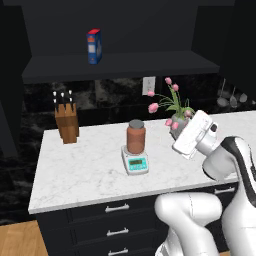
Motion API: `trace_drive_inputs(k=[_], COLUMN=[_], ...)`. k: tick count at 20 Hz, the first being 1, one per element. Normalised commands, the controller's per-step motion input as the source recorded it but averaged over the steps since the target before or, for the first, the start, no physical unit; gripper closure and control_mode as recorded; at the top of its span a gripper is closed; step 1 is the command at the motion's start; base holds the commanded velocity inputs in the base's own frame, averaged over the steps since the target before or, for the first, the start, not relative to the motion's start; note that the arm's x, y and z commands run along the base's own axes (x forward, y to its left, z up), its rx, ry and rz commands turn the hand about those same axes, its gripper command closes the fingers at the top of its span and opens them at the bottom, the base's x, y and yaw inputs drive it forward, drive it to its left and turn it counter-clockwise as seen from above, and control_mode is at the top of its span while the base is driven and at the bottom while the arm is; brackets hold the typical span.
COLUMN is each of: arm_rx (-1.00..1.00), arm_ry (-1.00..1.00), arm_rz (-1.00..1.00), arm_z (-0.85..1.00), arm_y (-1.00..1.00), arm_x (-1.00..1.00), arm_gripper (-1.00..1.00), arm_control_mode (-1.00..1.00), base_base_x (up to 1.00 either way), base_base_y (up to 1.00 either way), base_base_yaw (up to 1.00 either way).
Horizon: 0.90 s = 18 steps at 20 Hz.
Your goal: Pick the honey bottle and place it on the digital scale for weighing, and close the cabinet.
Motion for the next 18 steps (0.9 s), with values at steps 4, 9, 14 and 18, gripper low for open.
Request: trace_drive_inputs(k=[4,9,14,18], arm_rx=[0.2,0.21,0.22,0.19], arm_ry=[-0.37,-0.3,-0.16,-0.01], arm_rz=[-0.1,-0.1,-0.11,-0.06], arm_z=[0.28,0.19,0.13,0.0], arm_y=[-1.0,-1.0,-1.0,-1.0], arm_x=[-0.59,-0.51,-0.19,-0.01], arm_gripper=[-1.0,-1.0,-1.0,-1.0], arm_control_mode=[-1.0,-1.0,-1.0,-1.0], base_base_x=[0.0,0.0,0.0,0.0], base_base_y=[0.0,0.0,0.0,0.0], base_base_yaw=[0.0,0.0,0.0,0.0])
